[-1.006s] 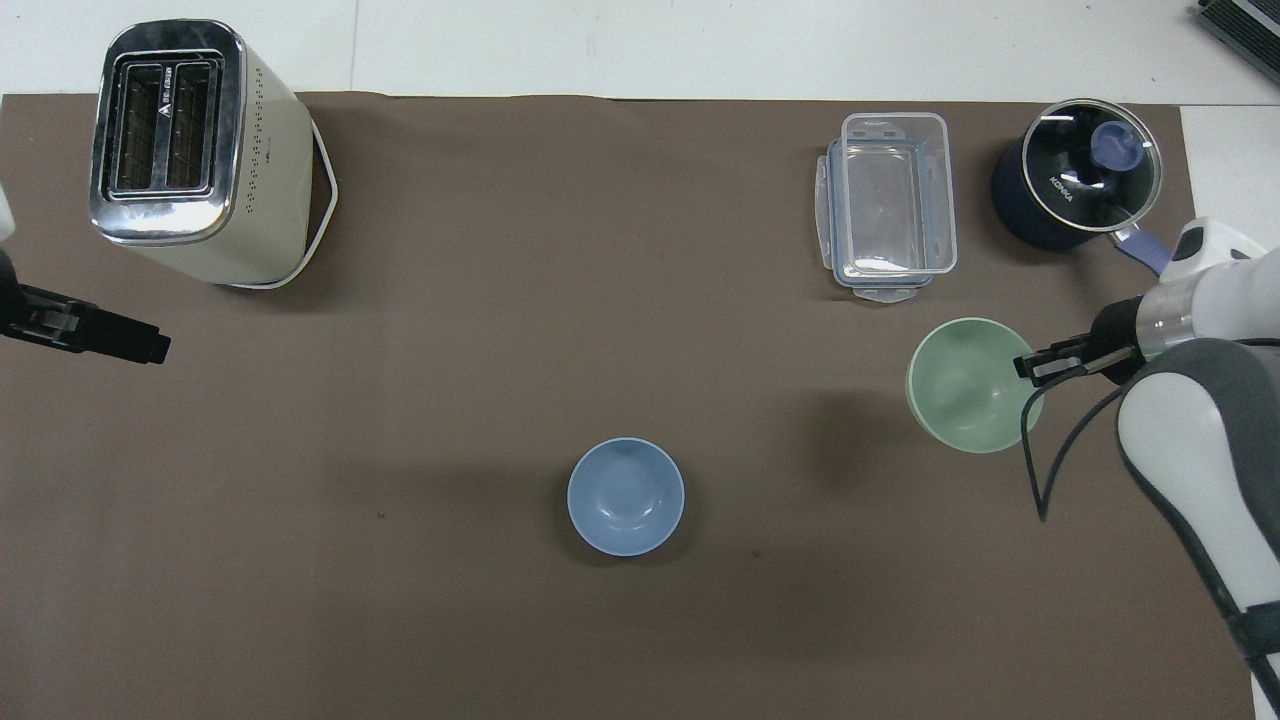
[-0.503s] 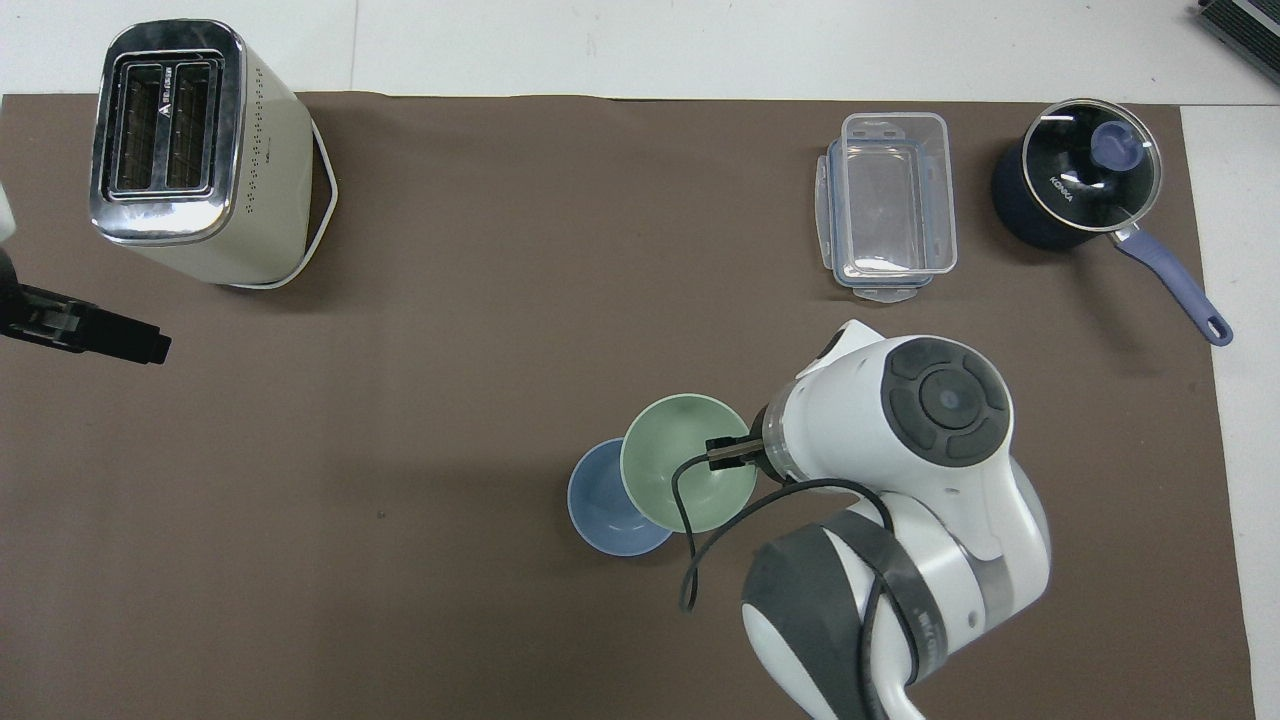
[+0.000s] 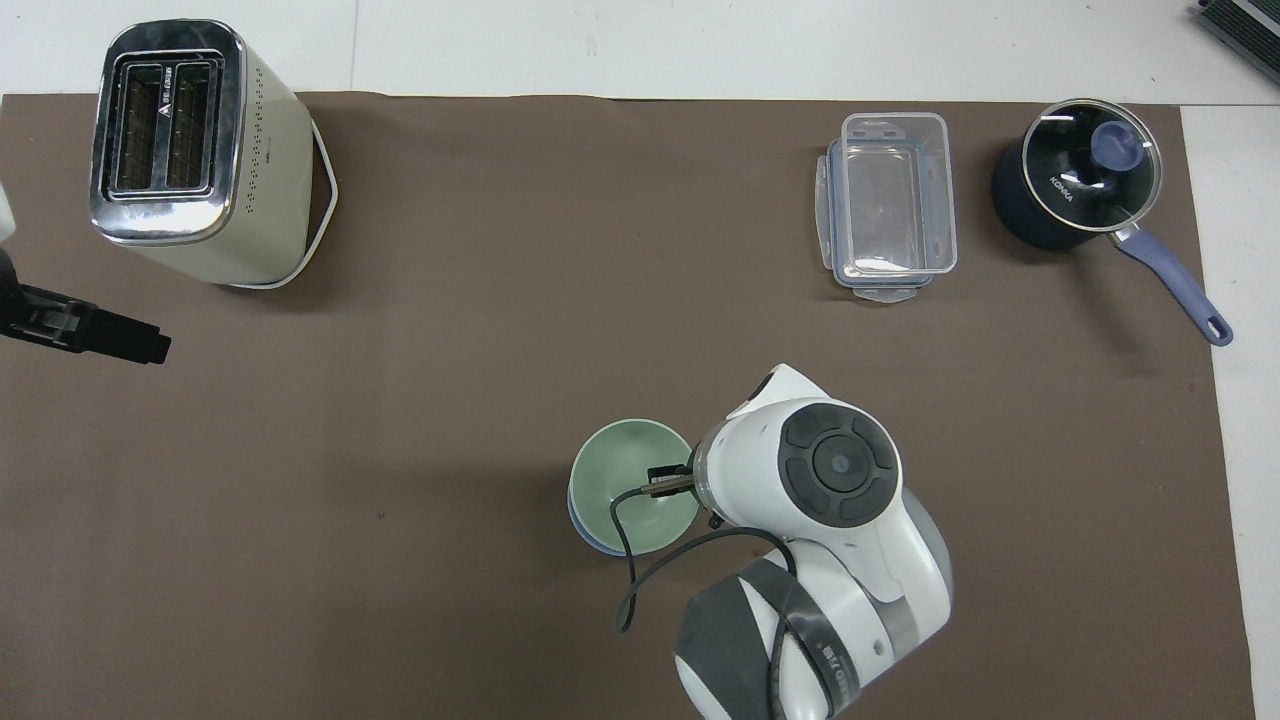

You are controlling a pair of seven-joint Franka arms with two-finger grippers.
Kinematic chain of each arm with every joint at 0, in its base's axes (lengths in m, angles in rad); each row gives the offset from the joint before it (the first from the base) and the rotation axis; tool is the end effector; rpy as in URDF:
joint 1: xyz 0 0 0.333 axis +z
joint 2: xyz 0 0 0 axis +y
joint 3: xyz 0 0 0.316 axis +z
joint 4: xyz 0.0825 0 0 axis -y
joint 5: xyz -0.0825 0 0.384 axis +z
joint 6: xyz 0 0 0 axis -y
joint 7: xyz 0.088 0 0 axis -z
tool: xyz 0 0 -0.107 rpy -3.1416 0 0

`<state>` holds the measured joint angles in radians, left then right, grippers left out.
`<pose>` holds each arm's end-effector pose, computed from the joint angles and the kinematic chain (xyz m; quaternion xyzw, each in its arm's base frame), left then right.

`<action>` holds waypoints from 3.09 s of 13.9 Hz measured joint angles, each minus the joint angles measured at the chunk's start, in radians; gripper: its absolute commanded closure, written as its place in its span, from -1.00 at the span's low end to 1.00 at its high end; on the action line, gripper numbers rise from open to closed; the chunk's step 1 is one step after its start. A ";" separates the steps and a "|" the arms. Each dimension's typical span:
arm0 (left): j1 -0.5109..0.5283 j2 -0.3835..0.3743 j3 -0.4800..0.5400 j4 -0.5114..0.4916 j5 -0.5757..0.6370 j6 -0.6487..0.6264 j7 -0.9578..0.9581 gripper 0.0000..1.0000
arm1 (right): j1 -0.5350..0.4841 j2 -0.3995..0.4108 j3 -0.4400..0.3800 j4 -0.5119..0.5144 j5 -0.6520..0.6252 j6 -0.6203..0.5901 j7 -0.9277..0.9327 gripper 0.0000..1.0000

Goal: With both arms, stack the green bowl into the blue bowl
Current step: 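Lower the green bowl into the blue bowl with the right gripper, then open the right gripper and withdraw it from the stacked bowls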

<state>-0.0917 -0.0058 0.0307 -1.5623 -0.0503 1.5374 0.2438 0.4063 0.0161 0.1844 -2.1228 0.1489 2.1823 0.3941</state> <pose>0.5480 -0.0390 0.6289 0.9880 -0.1523 -0.0072 0.0260 0.4525 0.3098 0.4080 -0.9962 -0.0566 0.0108 0.0660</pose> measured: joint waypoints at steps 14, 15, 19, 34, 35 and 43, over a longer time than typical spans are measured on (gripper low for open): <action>0.000 0.000 0.000 0.000 0.000 0.000 0.000 -1.00 | 0.031 0.047 -0.002 -0.075 0.000 0.145 0.010 1.00; 0.000 0.000 0.000 0.000 0.000 0.000 0.000 -1.00 | 0.031 0.048 -0.002 -0.077 0.000 0.145 0.010 1.00; 0.000 0.000 -0.001 0.000 0.000 0.000 0.000 -1.00 | 0.031 0.048 -0.002 -0.089 0.000 0.145 0.010 1.00; 0.000 0.000 -0.005 0.000 0.000 -0.001 -0.020 -1.00 | 0.045 0.071 -0.002 -0.099 0.000 0.192 0.010 -0.42; 0.000 0.000 -0.005 0.000 0.000 -0.001 -0.020 -1.00 | 0.045 0.071 -0.003 -0.099 0.000 0.192 0.010 -0.74; 0.000 0.000 -0.006 0.000 0.000 -0.001 -0.021 -1.00 | -0.061 0.040 -0.021 0.037 -0.077 0.065 0.010 -1.00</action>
<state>-0.0917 -0.0057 0.0248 -1.5623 -0.0503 1.5359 0.2231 0.3452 0.0564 0.1631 -2.0859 0.0714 2.2469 0.4043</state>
